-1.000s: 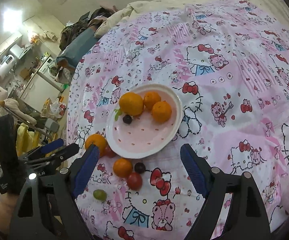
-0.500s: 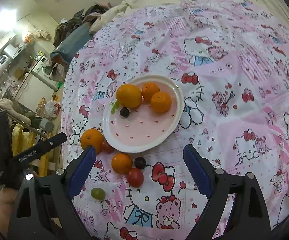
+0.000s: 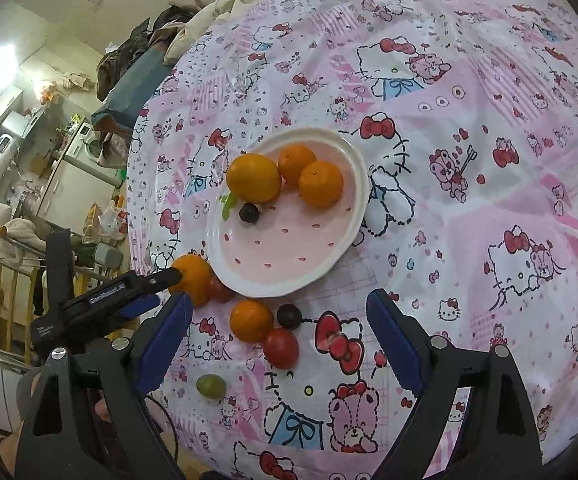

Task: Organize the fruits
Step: 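Grasp another large orange with the left tool and lift it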

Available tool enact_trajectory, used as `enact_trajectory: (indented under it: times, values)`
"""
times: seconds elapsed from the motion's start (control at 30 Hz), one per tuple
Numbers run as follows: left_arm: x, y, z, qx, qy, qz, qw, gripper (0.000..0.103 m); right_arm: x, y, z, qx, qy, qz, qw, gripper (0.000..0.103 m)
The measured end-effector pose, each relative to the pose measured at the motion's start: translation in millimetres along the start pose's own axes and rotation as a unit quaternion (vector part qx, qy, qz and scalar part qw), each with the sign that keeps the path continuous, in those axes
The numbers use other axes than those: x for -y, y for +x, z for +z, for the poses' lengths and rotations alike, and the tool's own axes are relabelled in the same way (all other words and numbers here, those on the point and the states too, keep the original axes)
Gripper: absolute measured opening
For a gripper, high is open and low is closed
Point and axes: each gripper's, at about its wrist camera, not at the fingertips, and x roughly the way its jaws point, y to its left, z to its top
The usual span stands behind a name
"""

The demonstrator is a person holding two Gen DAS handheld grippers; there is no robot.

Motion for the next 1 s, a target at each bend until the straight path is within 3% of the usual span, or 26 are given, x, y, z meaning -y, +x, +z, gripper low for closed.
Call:
enact_trajectory:
  times: [0.13, 0.27, 0.67, 0.87, 1.0]
  values:
    - [1.1, 10.4, 3.8, 0.009, -0.007, 0.016, 0.9998, 0.079, 2.9, 1.1, 0.5, -0.002, 0.004, -0.012, 1.000, 0.091]
    - [-0.3, 24.4, 6.7, -0.007, -0.013, 0.004, 0.9999, 0.060, 0.4, -0.1, 0.9, 0.003, -0.011, -0.026, 1.000, 0.091]
    - [4.3, 22.0, 6.0, -0.007, 0.002, 0.012, 0.9999, 0.054, 0.3, 0.6, 1.8, 0.004, -0.019, -0.037, 0.999, 0.091]
    - [4.4, -7.3, -4.8, 0.005, 0.019, 0.009, 0.9998, 0.054, 6.8, -0.4, 3.0, 0.003, -0.004, -0.033, 0.999, 0.091]
    - [12.0, -34.0, -7.8, 0.007, 0.036, -0.020, 0.9991, 0.054, 12.2, 0.9, 4.9, 0.000, 0.012, -0.025, 1.000, 0.091]
